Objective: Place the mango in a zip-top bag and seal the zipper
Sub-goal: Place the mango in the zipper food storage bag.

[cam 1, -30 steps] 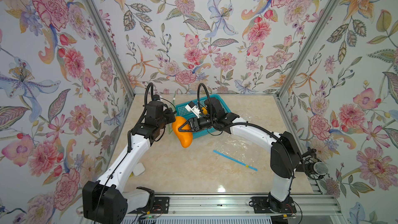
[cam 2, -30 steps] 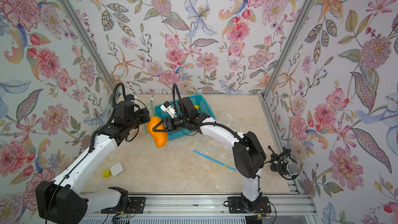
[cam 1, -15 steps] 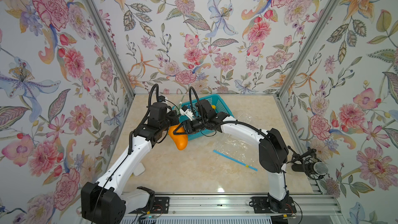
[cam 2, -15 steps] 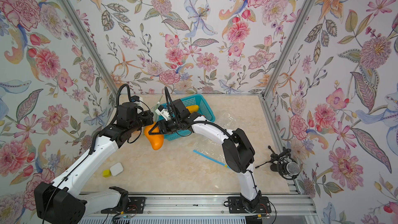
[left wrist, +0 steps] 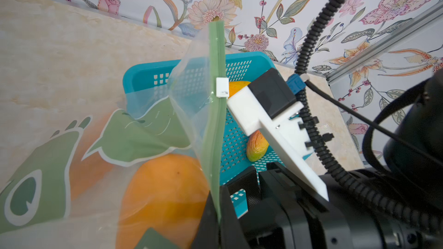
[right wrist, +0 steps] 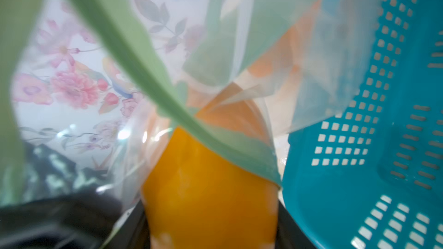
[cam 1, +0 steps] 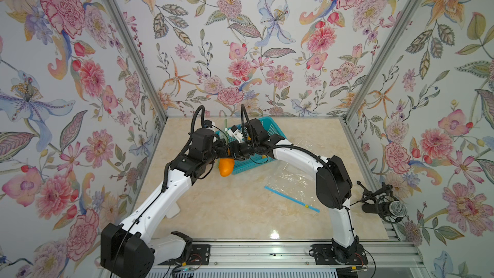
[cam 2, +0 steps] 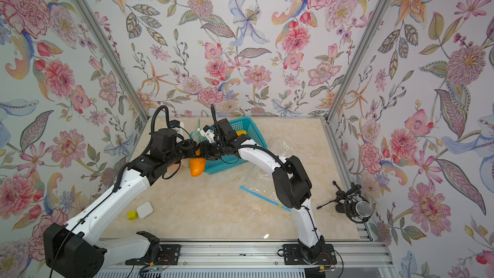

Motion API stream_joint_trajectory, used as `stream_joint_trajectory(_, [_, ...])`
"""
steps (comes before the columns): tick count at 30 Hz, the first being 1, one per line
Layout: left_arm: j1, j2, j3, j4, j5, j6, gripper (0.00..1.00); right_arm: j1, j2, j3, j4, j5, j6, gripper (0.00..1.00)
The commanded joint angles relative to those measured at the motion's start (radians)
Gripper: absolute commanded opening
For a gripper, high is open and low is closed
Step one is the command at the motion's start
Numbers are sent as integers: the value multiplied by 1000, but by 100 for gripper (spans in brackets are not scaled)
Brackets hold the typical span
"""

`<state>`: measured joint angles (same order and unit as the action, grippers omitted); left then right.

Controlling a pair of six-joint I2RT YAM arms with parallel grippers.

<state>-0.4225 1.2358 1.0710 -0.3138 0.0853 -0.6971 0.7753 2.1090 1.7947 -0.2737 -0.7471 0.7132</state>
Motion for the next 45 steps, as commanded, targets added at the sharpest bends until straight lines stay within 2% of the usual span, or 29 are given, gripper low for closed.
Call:
stream_joint_trajectory(1, [-30,13,-11,-11,5,-15,0,-18,13,8,19,46,89,13])
stream_joint_trajectory(6, [-33,-4,-40,2,-4,-38,0,-57,-37,-63,82,122,167,17])
stream_joint_trajectory(13, [-71,11,-102,96,-9,-111,0,-61,-54,-33,130,250,248,19])
stream_joint_trajectory(21, [-94,44,-89,105,-14,-123,0,-66,-60,-43,255,244,366,21])
stream_joint_trajectory(30, [-93,-5,-69,37,-90,-110,0,-97,-132,-78,297,251,385,21])
stream_joint_trajectory(33, [-82,-9,-47,7,-105,-93,0,-102,-137,-65,296,205,364,22])
stream_joint_trajectory(35, [-70,-12,-36,-6,-108,-80,0,-102,-107,-6,260,118,325,26])
stream_joint_trajectory(37, [-60,-13,-24,-12,-110,-67,0,-95,-78,33,216,30,287,26])
stream_joint_trajectory(42, [-38,7,21,-14,-111,-42,0,-61,-90,12,121,-15,163,28])
stream_joint_trajectory(44, [-27,20,45,-14,-109,-30,0,-56,-101,5,87,-36,109,36])
stream_joint_trajectory(45, [-21,28,59,-16,-107,-23,0,-55,-102,13,50,-39,70,36])
